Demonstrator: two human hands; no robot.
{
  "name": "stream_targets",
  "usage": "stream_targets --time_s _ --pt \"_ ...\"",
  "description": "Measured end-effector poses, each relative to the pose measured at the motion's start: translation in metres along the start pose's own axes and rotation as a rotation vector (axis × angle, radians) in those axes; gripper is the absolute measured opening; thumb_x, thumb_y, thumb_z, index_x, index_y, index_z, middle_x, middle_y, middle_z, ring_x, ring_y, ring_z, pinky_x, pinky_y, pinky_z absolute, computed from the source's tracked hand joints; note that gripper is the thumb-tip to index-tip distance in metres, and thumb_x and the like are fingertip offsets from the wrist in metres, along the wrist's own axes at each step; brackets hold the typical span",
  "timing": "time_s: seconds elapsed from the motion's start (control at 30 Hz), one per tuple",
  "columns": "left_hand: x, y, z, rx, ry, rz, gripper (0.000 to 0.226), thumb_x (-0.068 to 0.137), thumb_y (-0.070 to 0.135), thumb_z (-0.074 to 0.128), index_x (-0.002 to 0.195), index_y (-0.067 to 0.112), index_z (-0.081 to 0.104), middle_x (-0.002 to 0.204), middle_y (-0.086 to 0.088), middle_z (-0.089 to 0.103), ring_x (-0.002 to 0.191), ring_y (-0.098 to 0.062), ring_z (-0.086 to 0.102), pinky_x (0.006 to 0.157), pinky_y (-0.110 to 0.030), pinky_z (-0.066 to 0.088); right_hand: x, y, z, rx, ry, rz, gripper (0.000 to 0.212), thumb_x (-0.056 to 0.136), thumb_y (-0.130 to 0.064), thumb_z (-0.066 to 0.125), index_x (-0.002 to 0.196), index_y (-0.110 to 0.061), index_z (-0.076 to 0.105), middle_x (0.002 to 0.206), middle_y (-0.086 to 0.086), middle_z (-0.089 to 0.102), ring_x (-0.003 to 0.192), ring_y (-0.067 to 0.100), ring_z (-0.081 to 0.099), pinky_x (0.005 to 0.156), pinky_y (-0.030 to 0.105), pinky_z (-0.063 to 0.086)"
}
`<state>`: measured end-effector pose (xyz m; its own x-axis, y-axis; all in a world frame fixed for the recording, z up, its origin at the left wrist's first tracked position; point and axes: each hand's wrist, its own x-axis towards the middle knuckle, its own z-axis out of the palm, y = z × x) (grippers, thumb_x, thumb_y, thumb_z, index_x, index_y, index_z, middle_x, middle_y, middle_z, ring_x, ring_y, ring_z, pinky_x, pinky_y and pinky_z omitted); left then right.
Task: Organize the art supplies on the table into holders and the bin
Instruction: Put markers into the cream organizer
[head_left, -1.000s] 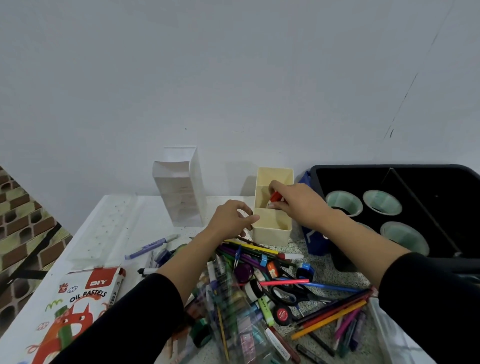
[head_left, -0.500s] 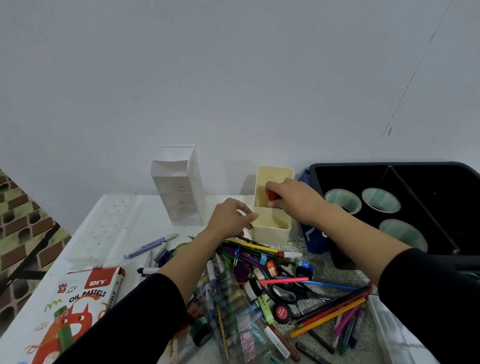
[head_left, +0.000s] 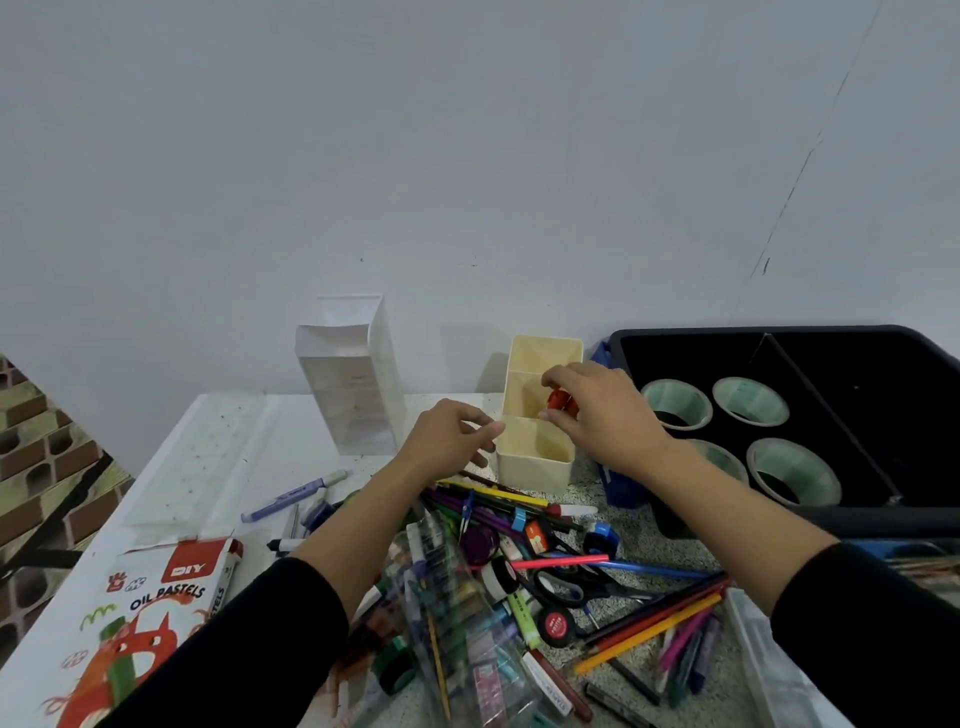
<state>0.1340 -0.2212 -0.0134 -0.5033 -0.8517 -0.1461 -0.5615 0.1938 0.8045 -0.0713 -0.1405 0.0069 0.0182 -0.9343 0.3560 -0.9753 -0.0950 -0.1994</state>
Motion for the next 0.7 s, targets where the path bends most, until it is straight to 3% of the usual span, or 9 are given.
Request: stream_targets --time_s 0.13,0.27,0.43,0.53,0.7 --pt "-0.025 -0.007 -0.021 0.078 -0.012 0.098 0.016 0.095 0.039 0.064 0.098 0.025 0.072 0.085 0.007 0.075 0.071 -0.008 0.071 0.069 -0.029 0.057 -0.024 -0.023 0.003 0.034 0.195 -0.069 0.012 0.092 -0.025 0.067 0.103 -0.019 0.067 0.102 -0.005 0.065 0.099 0.018 0.056 0.078 0.034 0.038" --pt "-0.053 -0.027 -0.037 0.314 -0.016 0.138 0.013 0.093 0.038 0.067 0.097 0.028 0.073 0.085 0.011 0.069 0.079 -0.003 0.063 0.073 -0.023 0.052 -0.039 -0.042 0.013 -0.015 0.205 -0.11 0.008 0.091 -0.023 0.064 0.099 -0.021 0.066 0.102 -0.006 0.063 0.101 0.019 0.054 0.079 0.038 0.039" --pt "-0.064 -0.031 -0.02 0.585 -0.044 0.233 0.021 0.093 0.048 0.062 0.09 0.029 0.07 0.079 0.012 0.064 0.074 -0.005 0.059 0.071 -0.032 0.052 -0.048 -0.045 0.016 0.038 0.167 -0.008 0.007 0.089 -0.02 0.065 0.096 -0.023 0.065 0.099 -0.008 0.062 0.099 0.018 0.055 0.078 0.037 0.038" --pt "-0.064 -0.028 -0.005 0.724 0.016 0.227 0.027 0.091 0.053 0.061 0.086 0.027 0.067 0.08 0.011 0.063 0.077 -0.01 0.059 0.074 -0.032 0.044 -0.055 -0.046 0.012 0.014 0.18 0.032 0.004 0.089 -0.021 0.066 0.091 -0.024 0.065 0.093 -0.01 0.064 0.093 0.018 0.056 0.075 0.036 0.035" --pt "-0.062 -0.026 0.003 0.78 0.076 0.168 0.033 0.091 0.055 0.061 0.081 0.024 0.067 0.076 0.008 0.064 0.076 -0.011 0.06 0.083 -0.035 0.041 -0.059 -0.026 -0.003 -0.257 0.142 0.234 0.018 0.086 -0.027 0.068 0.102 -0.021 0.069 0.099 -0.003 0.065 0.096 0.024 0.053 0.079 0.041 0.034"
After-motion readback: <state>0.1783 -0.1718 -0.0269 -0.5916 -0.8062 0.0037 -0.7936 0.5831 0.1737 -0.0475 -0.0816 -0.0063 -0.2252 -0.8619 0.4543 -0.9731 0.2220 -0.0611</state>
